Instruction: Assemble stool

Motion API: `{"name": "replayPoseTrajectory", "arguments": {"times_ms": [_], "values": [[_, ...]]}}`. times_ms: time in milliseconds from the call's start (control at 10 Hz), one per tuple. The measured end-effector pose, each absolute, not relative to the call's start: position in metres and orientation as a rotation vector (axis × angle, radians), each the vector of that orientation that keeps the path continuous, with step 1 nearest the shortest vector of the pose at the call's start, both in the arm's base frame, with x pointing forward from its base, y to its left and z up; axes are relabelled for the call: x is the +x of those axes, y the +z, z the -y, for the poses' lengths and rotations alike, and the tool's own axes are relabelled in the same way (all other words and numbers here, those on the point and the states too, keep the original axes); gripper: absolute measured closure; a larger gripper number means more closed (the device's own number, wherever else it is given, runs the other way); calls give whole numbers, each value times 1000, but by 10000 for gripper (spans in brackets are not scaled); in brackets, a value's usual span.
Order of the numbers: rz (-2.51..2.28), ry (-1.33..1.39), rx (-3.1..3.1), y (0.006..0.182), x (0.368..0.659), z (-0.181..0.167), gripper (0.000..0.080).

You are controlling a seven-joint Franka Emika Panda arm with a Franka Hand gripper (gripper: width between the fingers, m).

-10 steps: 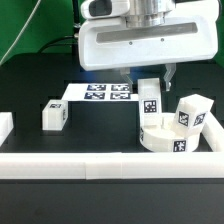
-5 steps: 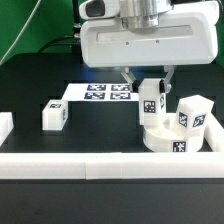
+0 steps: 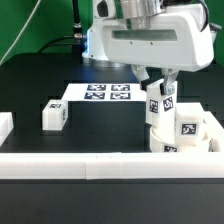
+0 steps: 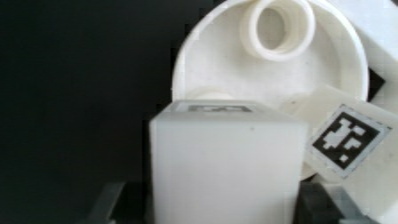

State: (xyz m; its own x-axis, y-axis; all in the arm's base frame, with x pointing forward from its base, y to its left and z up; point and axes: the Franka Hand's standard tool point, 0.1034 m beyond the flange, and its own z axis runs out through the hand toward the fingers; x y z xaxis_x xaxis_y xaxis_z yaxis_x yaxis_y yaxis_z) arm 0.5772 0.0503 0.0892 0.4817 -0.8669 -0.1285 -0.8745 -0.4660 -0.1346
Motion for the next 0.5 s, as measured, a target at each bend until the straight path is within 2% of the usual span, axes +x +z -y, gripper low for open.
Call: {"name": "replayPoseTrajectory", "arguments": {"times_ms": [500], "values": [[-1794, 101, -2342, 89, 577, -55, 465]]}}
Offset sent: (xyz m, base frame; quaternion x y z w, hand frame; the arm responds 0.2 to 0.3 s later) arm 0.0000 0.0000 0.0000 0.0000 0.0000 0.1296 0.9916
